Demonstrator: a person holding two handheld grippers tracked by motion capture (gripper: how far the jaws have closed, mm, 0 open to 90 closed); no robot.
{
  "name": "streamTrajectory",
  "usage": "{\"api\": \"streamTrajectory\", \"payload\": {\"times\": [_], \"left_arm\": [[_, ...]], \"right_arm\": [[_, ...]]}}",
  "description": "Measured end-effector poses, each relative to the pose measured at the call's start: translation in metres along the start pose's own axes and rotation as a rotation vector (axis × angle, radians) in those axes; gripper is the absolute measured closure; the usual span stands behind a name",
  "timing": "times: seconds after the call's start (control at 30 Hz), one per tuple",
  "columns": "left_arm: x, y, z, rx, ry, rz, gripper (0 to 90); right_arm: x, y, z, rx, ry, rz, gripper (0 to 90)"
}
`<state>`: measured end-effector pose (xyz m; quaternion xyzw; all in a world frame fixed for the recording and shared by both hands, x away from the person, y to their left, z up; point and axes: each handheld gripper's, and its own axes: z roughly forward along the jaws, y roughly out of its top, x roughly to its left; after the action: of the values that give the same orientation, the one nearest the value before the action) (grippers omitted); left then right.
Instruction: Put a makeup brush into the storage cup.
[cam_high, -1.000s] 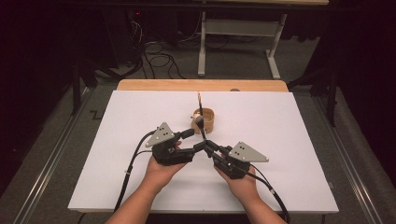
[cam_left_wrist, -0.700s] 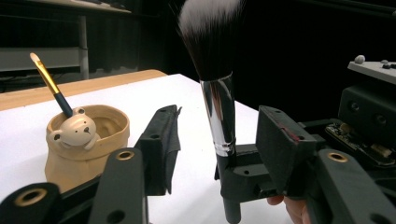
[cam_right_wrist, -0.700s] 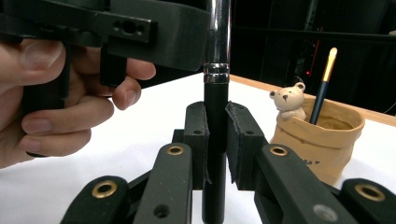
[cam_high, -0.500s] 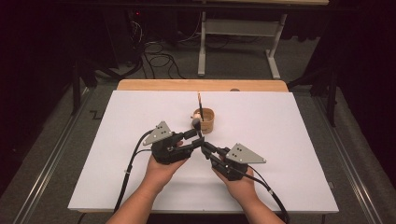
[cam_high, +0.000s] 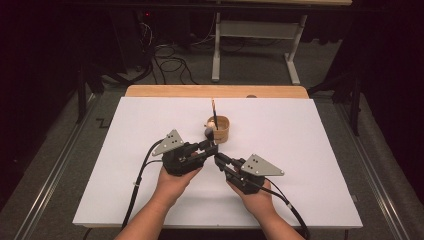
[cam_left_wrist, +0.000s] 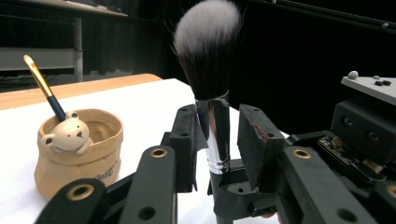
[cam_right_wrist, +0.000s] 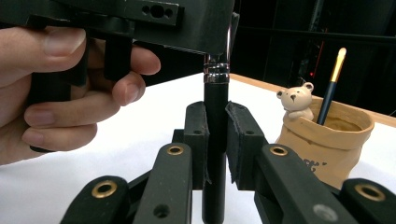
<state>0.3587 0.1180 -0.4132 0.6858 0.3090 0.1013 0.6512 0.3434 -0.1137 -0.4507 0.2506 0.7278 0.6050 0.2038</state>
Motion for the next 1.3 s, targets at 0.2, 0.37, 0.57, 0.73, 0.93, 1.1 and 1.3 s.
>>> {"api": "streamTrajectory", "payload": {"times": [0.2,0.37,0.57,0.73,0.93,1.1,1.3], "left_arm": [[-0.0002,0.0,-0.0002,-0.001,0.006,0.001,73.5],[0.0006,0.0004,0.0001,-0.002,-0.001,-0.005,74.7],[0.0002,0.0003,0.0006,-0.004,-0.006,-0.005,75.7],[-0.0002,0.0005,0.0007,-0.002,-0.009,0.0,76.3],[-0.0005,0.0004,0.0007,-0.001,-0.009,0.004,76.4],[-0.001,0.0004,0.001,-0.001,-0.008,0.007,76.5],[-0.0014,0.0009,0.0006,0.001,-0.011,0.01,76.5]], "right_arm": [[0.0003,0.0001,0.0003,-0.006,-0.001,-0.001,80.6],[0.0002,0.0002,0.0004,-0.012,0.001,0.001,80.6],[0.0002,0.0001,0.0003,-0.007,-0.003,-0.002,80.5],[0.0003,0.0001,0.0002,-0.009,-0.006,-0.005,80.4],[0.0004,-0.0001,0.0002,-0.004,-0.005,-0.001,80.3],[0.0003,0.0,0.0002,-0.003,-0.004,0.002,80.1],[0.0001,0.0005,-0.0005,0.002,-0.002,0.005,79.7]]}}
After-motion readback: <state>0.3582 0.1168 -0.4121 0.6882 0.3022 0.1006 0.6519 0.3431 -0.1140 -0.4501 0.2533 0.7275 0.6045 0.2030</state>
